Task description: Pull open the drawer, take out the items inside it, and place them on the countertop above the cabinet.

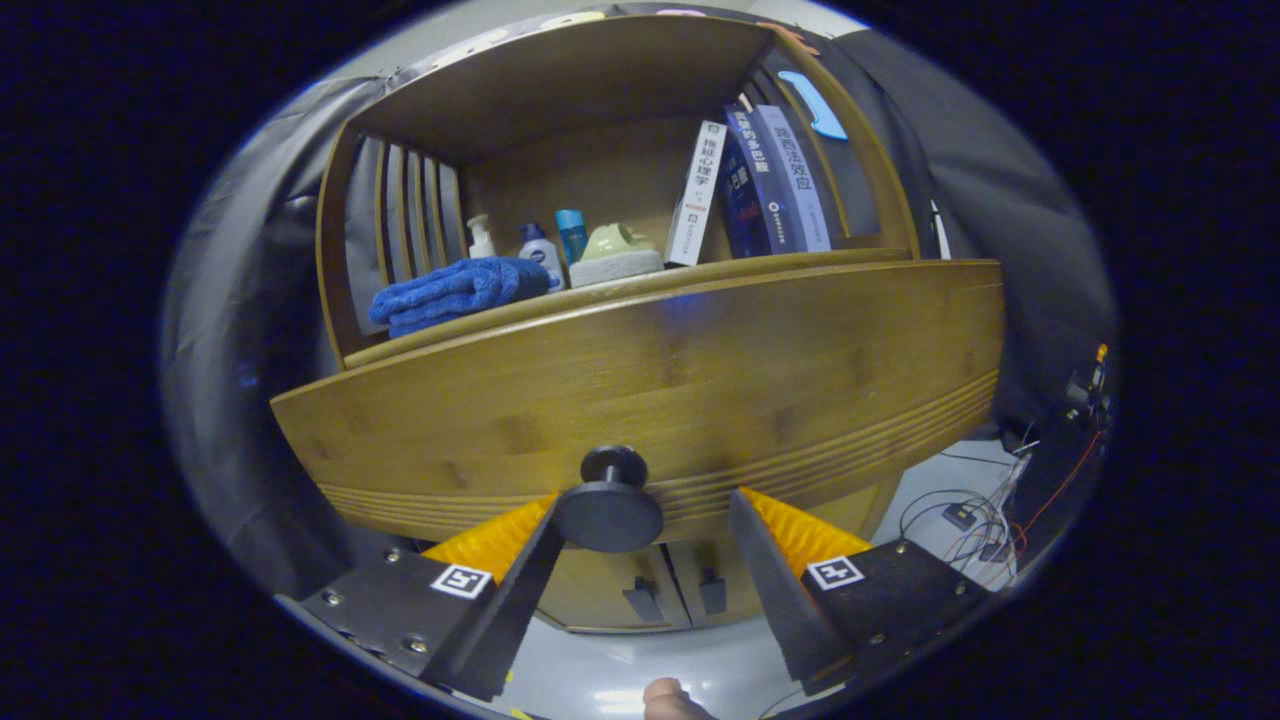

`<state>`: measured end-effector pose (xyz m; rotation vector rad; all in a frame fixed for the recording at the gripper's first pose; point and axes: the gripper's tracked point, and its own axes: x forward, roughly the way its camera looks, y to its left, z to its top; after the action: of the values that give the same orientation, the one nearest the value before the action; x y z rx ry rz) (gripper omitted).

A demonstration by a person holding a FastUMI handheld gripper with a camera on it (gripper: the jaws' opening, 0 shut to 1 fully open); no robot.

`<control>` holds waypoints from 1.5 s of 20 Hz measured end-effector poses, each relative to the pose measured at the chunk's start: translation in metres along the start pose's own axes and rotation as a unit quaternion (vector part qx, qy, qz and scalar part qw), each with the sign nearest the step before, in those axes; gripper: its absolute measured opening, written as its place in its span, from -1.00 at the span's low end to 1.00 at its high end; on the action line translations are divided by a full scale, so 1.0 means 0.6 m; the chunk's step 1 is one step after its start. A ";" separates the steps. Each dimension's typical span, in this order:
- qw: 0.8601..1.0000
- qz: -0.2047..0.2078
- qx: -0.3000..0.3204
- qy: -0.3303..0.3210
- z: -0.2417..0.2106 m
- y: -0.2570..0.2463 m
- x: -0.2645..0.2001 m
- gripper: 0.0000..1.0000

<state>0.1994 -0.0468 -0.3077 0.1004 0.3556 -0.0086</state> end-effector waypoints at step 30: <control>0.997 -0.033 -0.039 0.049 0.058 0.004 0.110 0.99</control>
<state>0.2733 -0.0470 -0.2981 0.0106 0.4558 -0.0560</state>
